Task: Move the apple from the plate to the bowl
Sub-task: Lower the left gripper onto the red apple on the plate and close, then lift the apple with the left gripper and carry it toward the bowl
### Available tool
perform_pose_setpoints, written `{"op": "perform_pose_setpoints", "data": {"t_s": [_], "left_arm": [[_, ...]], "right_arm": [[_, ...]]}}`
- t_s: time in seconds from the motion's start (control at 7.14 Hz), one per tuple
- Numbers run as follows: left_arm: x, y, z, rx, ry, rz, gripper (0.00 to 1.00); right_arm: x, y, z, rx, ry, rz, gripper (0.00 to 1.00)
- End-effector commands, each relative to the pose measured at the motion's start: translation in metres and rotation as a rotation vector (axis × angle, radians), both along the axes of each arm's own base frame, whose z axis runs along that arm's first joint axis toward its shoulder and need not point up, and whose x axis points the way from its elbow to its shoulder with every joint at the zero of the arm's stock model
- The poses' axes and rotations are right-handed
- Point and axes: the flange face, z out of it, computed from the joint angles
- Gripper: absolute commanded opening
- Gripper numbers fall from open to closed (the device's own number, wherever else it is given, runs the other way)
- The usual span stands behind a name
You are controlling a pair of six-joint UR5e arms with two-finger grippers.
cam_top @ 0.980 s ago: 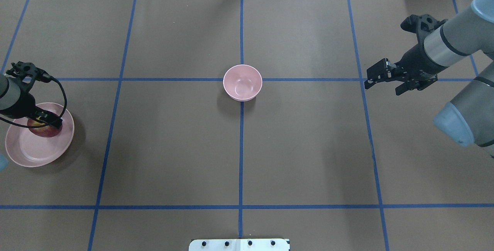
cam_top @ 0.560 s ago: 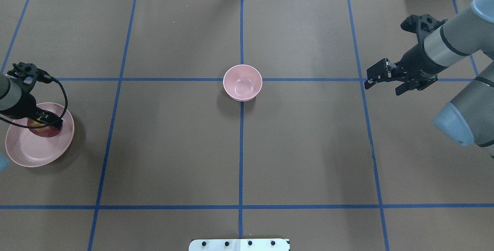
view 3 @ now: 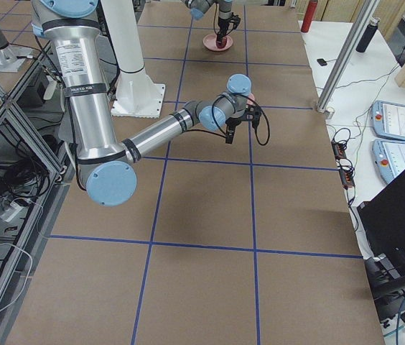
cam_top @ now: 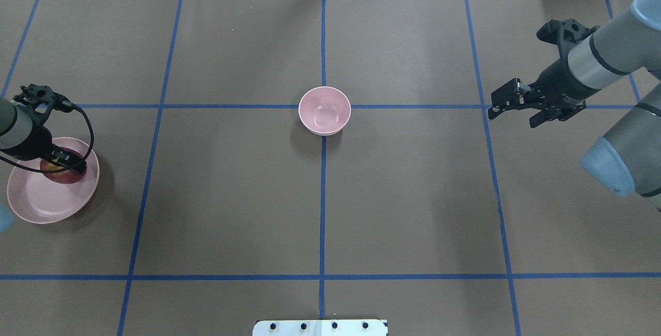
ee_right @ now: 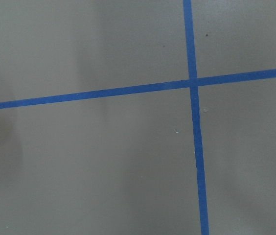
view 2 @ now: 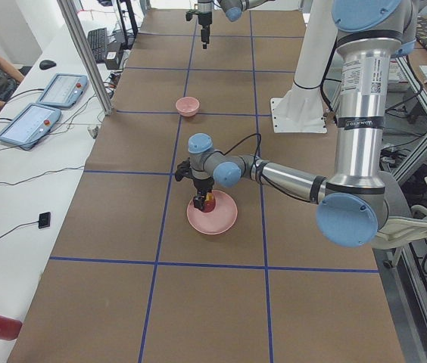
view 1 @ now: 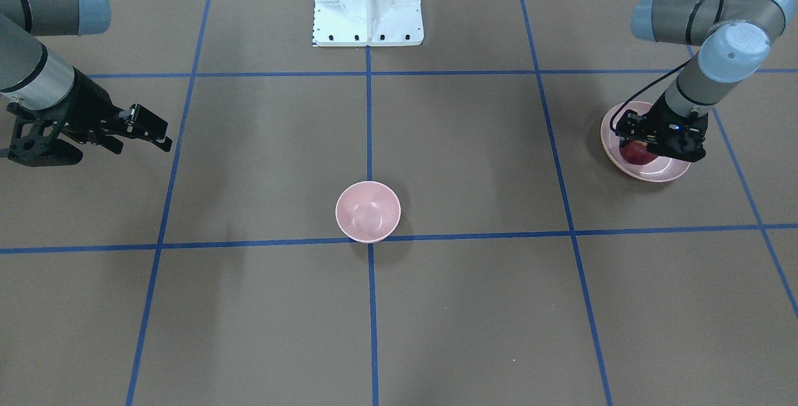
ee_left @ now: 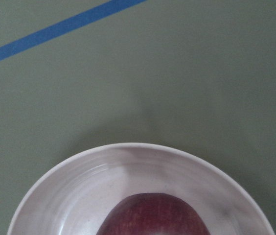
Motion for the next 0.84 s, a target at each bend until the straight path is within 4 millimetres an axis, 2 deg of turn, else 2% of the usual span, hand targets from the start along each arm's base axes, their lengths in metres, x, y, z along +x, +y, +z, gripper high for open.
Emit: {"op": "perform_pose_setpoints", "data": {"t_s": [0.0,0.14,0.28,0.42,0.56,0.7], "left_arm": [[-0.005,0.007,-0.039,-0.001,0.065,-0.005,0.0],[-0.007,0.01,-0.087,-0.042,0.104,-0.02,0.0],[0.011,-0.011,-0.154,-0.068,0.12,-0.07,0.0],[0.035,-0.032,-0.221,-0.102,0.142,-0.123,0.0],[0.079,-0.028,-0.282,-0.147,0.157,-0.127,0.0],[0.13,-0.03,-0.331,-0.213,0.163,-0.182,0.0]], "right_arm": [[0.008,-0.001,-0.003,0.005,-0.005,0.013,1.0],[0.013,-0.001,-0.002,0.003,-0.004,0.019,1.0],[0.027,0.007,0.01,0.002,0.002,0.027,1.0],[0.05,0.014,0.033,0.031,0.022,0.012,1.0],[0.075,0.02,0.06,0.07,0.039,-0.025,1.0],[0.092,0.023,0.08,0.101,0.054,-0.049,1.0]]}}
